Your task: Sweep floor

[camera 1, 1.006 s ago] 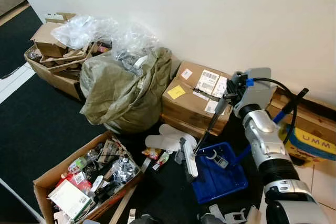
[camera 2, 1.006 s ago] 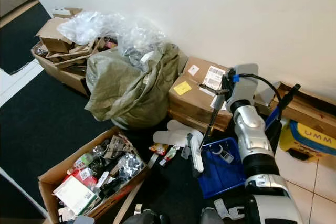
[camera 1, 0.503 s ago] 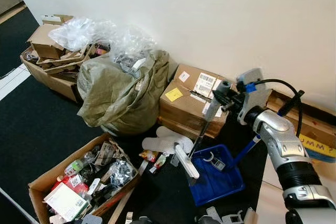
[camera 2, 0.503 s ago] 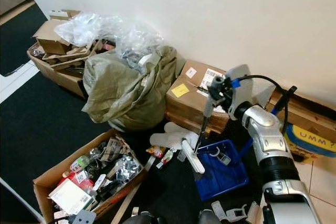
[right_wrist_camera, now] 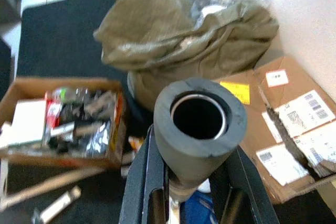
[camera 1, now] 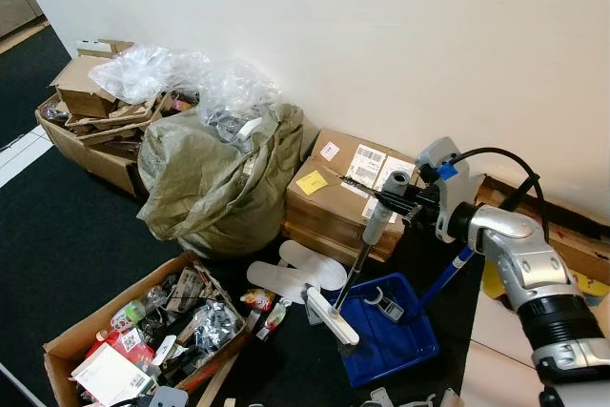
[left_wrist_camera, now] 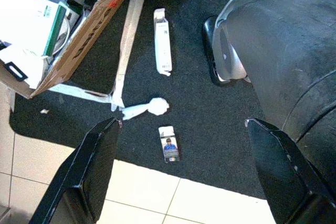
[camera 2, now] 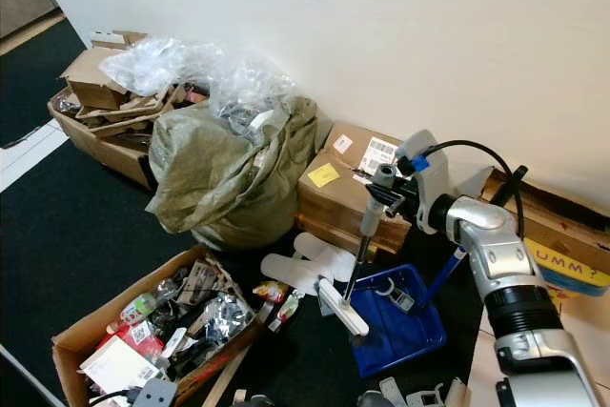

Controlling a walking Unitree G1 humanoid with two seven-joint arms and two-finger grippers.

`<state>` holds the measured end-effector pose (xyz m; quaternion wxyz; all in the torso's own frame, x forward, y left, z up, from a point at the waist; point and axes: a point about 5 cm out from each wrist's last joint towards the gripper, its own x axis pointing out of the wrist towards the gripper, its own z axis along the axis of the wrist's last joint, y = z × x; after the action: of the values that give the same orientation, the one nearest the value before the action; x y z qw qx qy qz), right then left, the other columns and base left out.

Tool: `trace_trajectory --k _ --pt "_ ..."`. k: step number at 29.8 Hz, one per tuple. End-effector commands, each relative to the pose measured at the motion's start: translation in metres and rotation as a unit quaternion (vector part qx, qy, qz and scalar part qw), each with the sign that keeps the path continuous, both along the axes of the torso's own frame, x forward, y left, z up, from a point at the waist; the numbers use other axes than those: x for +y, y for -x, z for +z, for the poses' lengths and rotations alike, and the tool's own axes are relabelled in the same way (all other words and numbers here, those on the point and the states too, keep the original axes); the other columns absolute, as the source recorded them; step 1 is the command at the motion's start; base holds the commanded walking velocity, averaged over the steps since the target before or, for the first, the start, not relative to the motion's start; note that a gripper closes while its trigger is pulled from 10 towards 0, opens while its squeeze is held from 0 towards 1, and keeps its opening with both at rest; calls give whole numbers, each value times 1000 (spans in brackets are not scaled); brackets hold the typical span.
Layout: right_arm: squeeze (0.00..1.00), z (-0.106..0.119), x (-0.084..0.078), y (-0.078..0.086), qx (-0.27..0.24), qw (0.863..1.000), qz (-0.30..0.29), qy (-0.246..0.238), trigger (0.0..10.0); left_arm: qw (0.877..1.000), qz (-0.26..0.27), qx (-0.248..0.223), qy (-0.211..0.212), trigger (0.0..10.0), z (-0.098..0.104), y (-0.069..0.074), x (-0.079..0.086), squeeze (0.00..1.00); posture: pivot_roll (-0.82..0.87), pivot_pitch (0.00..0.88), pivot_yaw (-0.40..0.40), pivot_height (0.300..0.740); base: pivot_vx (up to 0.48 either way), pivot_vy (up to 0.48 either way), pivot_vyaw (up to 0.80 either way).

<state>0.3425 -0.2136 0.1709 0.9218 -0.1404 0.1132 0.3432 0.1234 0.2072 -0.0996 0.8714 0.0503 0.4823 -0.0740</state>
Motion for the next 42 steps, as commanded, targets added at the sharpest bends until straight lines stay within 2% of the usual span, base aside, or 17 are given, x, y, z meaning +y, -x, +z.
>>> trace_trajectory --k 1,10,18,24,25,27,30,32,34,36,40,42 --pt "0 -14 -3 9 60 997 19 33 10000 1000 12 24 2 10000 -4 12 0 0 -9 159 40 740 0 0 0" --pt "0 -10 -6 23 106 991 67 49 10000 1000 13 27 4 10000 -4 11 -1 0 -16 158 39 740 0 0 0" --pt "0 -5 -7 29 117 987 95 53 10000 1000 12 27 6 10000 -4 10 -1 0 -19 159 38 740 0 0 0" --pt "0 -1 -9 29 114 987 92 59 10000 1000 13 26 7 10000 -4 10 -1 0 -19 158 38 740 0 0 0" --pt "0 3 -10 25 101 990 82 57 10000 1000 13 26 7 10000 -4 10 -1 0 -19 158 37 740 0 0 0" --pt "0 19 -10 12 56 998 33 23 10000 1000 13 27 8 10000 -4 10 -1 0 -18 156 37 740 0 0 0" --pt "0 21 -10 10 51 998 27 17 10000 1000 13 27 8 10000 -4 10 -2 0 -18 156 37 740 0 0 0" --pt "0 34 -7 7 26 999 12 -22 10000 1000 13 27 9 10000 -4 10 -2 0 -16 154 39 740 0 0 0" --pt "0 34 -7 7 26 999 12 -22 10000 1000 13 27 9 10000 -4 10 -2 0 -16 154 39 740 0 0 0" --pt "0 47 -6 4 5 999 -1 -53 10000 1000 12 28 9 10000 -4 10 -2 0 -20 149 39 740 0 0 0" --pt "0 51 -6 3 1 998 -6 -63 10000 1000 11 28 9 10000 -4 10 -2 0 -22 145 40 740 0 0 0" --pt "0 56 -4 1 1 996 -19 -90 10000 1000 10 27 9 10000 -4 9 -3 0 -28 133 39 740 0 0 0"
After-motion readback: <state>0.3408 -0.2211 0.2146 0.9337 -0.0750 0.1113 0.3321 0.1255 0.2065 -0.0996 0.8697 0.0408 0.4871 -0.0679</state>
